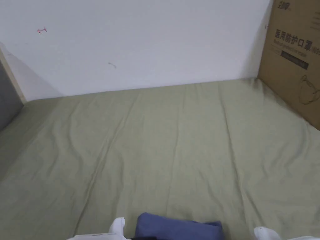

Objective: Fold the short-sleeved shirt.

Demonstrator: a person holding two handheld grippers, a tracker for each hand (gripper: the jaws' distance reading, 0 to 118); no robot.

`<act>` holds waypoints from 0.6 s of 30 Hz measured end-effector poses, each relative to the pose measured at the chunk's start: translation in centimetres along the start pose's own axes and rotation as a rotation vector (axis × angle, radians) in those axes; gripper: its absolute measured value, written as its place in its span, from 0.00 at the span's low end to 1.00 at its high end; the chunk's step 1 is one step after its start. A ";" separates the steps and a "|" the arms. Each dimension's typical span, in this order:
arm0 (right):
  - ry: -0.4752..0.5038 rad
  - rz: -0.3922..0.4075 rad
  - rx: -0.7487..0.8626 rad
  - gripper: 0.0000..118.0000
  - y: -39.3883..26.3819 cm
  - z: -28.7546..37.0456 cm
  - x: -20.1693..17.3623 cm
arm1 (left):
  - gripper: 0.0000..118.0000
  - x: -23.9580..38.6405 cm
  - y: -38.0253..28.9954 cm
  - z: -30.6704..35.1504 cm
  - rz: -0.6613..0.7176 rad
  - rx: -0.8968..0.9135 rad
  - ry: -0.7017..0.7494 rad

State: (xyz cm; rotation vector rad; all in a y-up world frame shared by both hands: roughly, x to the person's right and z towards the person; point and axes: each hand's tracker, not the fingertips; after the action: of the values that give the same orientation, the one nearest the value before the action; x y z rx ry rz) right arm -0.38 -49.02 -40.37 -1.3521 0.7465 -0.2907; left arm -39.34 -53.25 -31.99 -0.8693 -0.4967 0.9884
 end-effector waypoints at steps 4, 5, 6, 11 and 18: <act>0.012 0.036 0.063 0.00 -0.1 3.3 -1.7 | 0.18 2.4 2.0 8.3 -0.086 0.076 0.079; 0.012 0.048 0.078 0.00 -0.2 4.1 -2.2 | 0.18 2.3 2.6 10.7 -0.097 0.085 0.118; 0.009 0.059 0.088 0.00 -0.3 4.8 -2.8 | 0.18 2.6 3.0 12.9 -0.096 0.089 0.154; -0.042 0.129 0.123 0.00 -0.9 6.8 -5.2 | 0.18 -0.3 4.8 24.2 -0.047 0.106 0.444; -0.057 0.102 0.121 0.00 -0.5 6.4 -5.7 | 0.18 -4.6 7.4 33.7 0.004 0.160 0.786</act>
State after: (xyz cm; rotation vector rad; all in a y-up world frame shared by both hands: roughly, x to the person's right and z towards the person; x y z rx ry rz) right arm -0.40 -40.81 -37.88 -1.1994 0.7363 -0.2128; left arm -69.30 -41.74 -18.58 -1.0279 0.2503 0.6062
